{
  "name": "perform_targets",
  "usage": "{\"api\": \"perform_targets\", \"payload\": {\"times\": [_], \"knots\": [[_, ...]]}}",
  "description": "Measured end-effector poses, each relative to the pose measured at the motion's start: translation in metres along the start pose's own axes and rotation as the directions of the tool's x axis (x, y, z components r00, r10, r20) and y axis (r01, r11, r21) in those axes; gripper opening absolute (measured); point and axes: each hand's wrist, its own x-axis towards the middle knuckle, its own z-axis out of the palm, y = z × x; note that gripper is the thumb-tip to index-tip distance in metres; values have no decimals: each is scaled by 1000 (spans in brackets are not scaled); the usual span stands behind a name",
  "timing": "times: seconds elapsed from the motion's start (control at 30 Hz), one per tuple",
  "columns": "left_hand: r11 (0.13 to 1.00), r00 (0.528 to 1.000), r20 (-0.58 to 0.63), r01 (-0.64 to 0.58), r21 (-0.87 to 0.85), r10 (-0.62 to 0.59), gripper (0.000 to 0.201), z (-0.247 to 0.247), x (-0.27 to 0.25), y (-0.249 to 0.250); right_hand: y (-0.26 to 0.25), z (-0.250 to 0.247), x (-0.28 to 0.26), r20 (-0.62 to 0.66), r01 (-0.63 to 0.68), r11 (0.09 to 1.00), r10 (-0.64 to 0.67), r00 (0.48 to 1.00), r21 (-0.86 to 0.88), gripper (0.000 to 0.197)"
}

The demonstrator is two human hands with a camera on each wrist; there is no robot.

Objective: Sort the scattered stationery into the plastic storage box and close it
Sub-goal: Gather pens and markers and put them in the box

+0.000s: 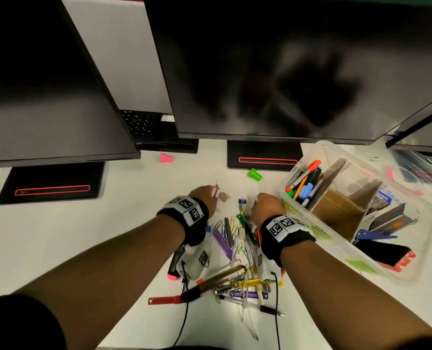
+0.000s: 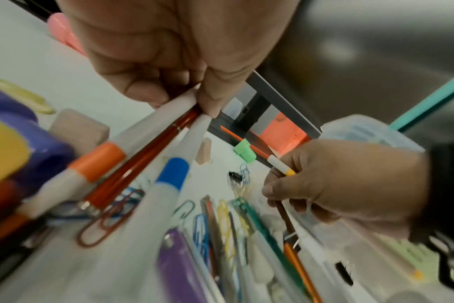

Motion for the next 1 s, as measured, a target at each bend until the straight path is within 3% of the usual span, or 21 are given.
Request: {"api": "perform_targets", "payload": {"times": [0.2,0.3,0.4,0.57,0.63,0.7,0.73,0.77,0.83,0.87,1.0], "knots": [[993,999,11,33,-113,-32,37,-22,-4,-22,-2,-7,-13,-179,126,950,-76,981,286,20],[945,999,53,7,-326,11,34,-27,-8,-34,4,-5,-24,-118,139,906,-99,988,400,19],[895,993,115,24,-446,31,31,-25,-18,-38,9,-2,-37,-23,104,936,-103,994,335,23],[974,974,180,-98,-202,135,25,-10,-34,-39,12,10,-60,63,9,994,-16,998,110,40],[985,958,236,-151,-80,166,10,0,-41,-39,11,15,-69,122,-6,1000,3,993,21,42],[971,932,299,-231,57,204,27,9,-51,-34,12,22,-77,153,-14,1000,17,988,-25,47],[968,927,334,-220,118,170,25,16,-52,-34,13,26,-79,156,-24,999,28,987,-28,50],[950,910,365,-269,157,197,9,17,-62,-30,13,30,-82,154,-28,999,33,988,-31,52],[917,888,423,-307,254,180,59,27,-68,-30,14,39,-82,141,-44,998,51,989,-49,46],[898,879,448,-321,300,164,71,34,-68,-31,14,41,-82,129,-60,997,67,989,-56,39],[837,883,437,-366,406,174,65,55,-70,-35,15,44,-82,116,-96,995,96,989,-12,30]]}}
